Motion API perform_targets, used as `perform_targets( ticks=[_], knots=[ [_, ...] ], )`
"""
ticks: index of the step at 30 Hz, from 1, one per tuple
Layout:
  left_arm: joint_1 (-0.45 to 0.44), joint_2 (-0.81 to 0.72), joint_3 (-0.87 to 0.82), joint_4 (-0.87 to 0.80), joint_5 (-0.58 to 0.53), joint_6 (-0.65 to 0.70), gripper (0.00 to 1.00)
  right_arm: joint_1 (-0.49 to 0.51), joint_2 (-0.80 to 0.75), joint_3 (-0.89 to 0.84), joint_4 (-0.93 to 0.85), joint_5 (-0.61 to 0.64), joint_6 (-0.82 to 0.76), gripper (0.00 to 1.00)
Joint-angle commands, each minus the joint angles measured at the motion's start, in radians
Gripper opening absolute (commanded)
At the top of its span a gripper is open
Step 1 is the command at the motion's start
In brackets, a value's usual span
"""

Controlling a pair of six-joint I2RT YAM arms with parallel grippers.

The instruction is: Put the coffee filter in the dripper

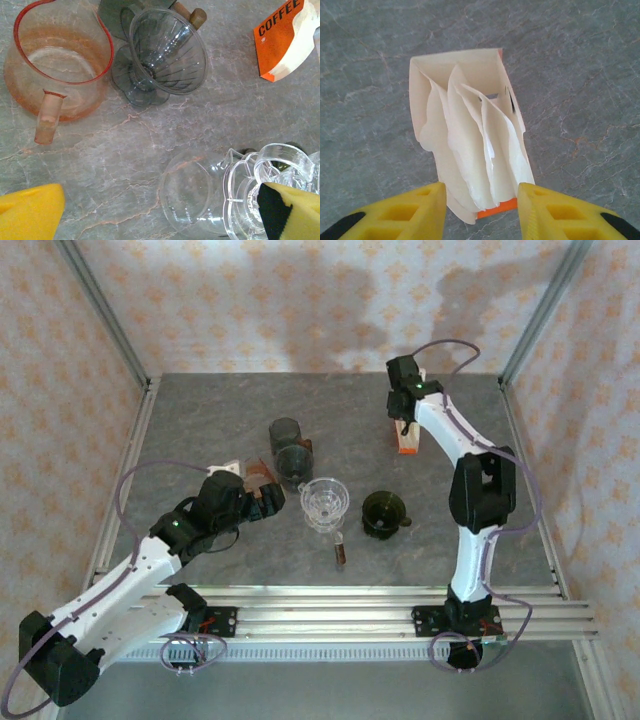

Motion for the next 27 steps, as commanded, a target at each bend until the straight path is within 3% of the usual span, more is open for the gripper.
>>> perform_targets(
  ticks=[1, 13, 27],
  knots=[
    [0.013, 0.012, -0.010, 0.029, 0.019, 0.005, 1.00, -0.009, 0.028, 0.052, -0.070, 0.022, -0.018, 0.38],
    [0.018, 0.027, -0.025, 0.051, 0.030, -0.003, 1.00, -0.021, 0.078, 0.107, -0.080, 0.037, -0.014, 0.31],
    [0.020, 0.022, -0.016, 0.031, 0.004, 0.001, 1.00, -0.024, 0.118, 0.151, -0.096, 0.039, -0.017, 0.29]
  ],
)
